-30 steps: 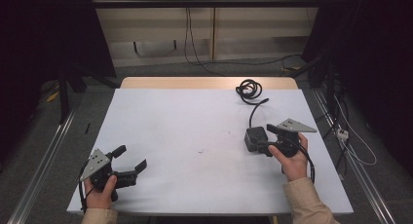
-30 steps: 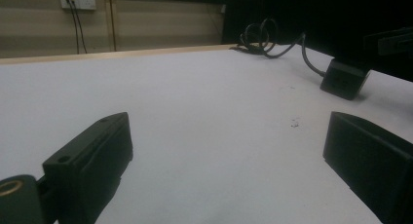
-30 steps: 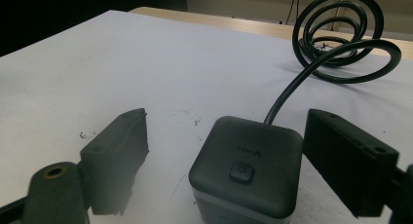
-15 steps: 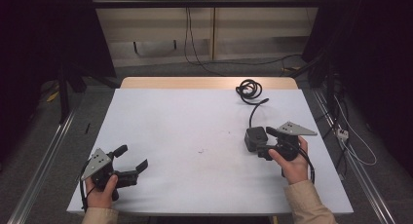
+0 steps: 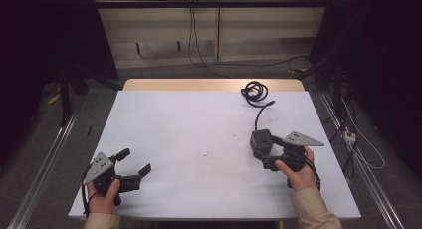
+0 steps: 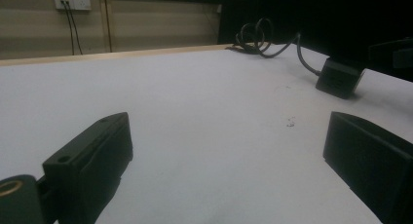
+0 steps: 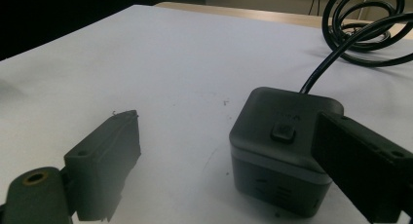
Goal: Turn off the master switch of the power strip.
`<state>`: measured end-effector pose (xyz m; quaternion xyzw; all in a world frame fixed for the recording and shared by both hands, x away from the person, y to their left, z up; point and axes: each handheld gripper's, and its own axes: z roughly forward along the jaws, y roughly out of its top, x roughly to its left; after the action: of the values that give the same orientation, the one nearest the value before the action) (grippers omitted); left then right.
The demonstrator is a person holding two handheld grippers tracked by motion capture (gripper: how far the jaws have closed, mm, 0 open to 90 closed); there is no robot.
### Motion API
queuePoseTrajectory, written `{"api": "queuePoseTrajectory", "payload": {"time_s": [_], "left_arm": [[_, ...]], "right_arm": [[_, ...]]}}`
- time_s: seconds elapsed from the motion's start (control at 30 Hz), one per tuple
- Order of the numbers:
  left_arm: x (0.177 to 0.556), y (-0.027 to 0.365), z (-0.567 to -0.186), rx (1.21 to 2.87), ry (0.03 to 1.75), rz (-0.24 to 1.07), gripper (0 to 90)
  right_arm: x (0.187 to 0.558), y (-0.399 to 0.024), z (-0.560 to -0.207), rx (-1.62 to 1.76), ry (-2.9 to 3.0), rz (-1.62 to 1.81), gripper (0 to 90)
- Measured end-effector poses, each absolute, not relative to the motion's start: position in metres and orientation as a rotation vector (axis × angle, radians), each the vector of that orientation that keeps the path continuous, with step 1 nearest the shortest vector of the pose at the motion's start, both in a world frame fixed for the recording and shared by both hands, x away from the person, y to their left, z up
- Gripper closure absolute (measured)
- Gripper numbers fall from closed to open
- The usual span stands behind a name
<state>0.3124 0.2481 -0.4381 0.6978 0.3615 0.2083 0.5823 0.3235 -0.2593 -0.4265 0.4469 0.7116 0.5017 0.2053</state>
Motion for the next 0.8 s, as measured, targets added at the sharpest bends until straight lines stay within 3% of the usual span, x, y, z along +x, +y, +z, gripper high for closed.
{"api": "queuePoseTrajectory", "payload": {"time_s": [0.8], "left_arm": [[0.312,0.250,-0.438,1.625,0.849,0.493,3.6]], "right_arm": [[0.306,-0.260,-0.434,1.190,1.993,1.435,10.2]]}}
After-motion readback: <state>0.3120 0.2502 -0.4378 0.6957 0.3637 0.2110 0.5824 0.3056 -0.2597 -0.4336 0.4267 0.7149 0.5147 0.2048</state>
